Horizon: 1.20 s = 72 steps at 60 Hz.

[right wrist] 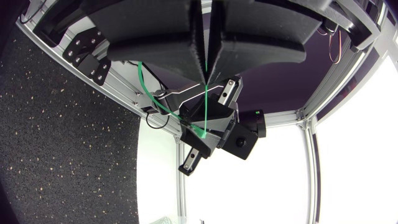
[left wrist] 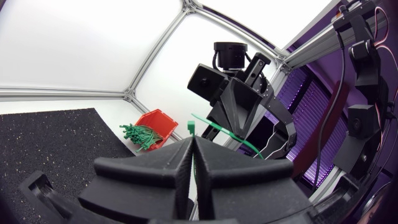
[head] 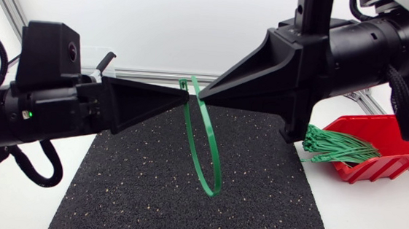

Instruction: Take a green cable tie from the red box, thread the tail through the head to close it, then place it in the transparent bin on the left.

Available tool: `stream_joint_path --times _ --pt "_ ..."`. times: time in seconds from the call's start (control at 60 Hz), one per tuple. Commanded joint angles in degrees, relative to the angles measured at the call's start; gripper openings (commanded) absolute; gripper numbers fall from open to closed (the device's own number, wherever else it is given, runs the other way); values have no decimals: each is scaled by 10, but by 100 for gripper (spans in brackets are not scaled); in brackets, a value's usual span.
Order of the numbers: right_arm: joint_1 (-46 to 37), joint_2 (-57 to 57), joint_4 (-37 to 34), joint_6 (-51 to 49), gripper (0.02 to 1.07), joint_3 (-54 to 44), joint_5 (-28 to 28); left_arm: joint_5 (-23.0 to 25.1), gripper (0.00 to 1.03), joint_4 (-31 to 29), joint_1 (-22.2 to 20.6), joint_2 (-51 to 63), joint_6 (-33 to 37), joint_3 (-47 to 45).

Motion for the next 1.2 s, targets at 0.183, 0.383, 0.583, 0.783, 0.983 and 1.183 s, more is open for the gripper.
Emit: stream_joint_path --times 0.183,0.383,0.583,0.783,0.983,1.183 --pt "1 -9 -21 13 8 -29 5 -14 4 11 -2 14 16 -1" --pt "9 -33 -22 16 8 -32 5 -28 4 11 -6 21 34 -2" --pt "9 -37 -23 16 8 -38 5 -39 4 15 -10 26 46 1" --pt "17 -37 -22 16 8 -38 5 -54 4 18 -21 31 52 13" --pt "32 -44 -25 17 8 -35 5 -68 4 17 -37 19 52 16" --pt "38 -48 -22 17 8 -36 5 -83 4 10 -61 0 53 18"
